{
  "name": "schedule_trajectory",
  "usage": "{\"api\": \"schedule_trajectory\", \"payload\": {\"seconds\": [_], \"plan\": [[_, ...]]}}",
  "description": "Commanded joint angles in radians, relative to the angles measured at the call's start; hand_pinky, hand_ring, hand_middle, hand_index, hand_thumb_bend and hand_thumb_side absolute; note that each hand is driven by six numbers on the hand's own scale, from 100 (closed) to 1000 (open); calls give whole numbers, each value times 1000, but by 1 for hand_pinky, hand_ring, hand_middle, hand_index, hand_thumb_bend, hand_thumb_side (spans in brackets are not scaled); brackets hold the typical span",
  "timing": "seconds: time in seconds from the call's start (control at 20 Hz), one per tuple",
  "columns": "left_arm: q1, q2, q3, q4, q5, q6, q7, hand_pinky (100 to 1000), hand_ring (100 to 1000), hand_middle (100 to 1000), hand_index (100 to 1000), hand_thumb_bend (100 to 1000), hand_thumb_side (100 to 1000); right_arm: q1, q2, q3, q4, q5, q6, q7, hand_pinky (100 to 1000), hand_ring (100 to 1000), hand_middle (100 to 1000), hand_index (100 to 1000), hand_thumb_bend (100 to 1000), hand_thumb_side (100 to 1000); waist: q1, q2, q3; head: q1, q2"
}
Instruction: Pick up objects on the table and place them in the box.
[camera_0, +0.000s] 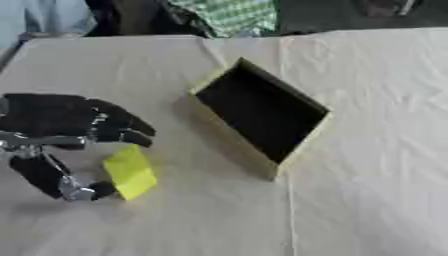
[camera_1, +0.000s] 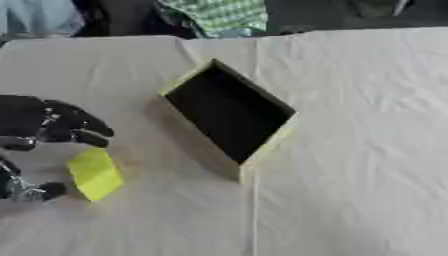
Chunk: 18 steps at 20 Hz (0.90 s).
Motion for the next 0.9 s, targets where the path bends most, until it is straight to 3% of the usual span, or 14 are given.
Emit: {"api": "schedule_trajectory", "payload": {"seconds": [0.05, 0.55, 0.9], "plan": [[-19, 16, 4, 0, 4, -179, -189, 917, 950, 943, 982, 261, 564, -13, -12, -2, -17, -5, -1, 2, 782, 619, 636, 859, 100, 702, 12, -1, 0, 4, -8], [-20, 13, -3, 3, 9, -182, -211, 918, 949, 943, 981, 235, 565, -15, -12, -3, -17, -6, -3, 1, 782, 619, 635, 858, 100, 701, 12, -1, -1, 6, -11], [-31, -9, -19, 55, 30, -215, -303, 909, 928, 920, 975, 199, 566, -17, -10, -2, -17, -8, -3, 1, 782, 619, 634, 858, 100, 703, 12, 5, -5, 10, -14]]}}
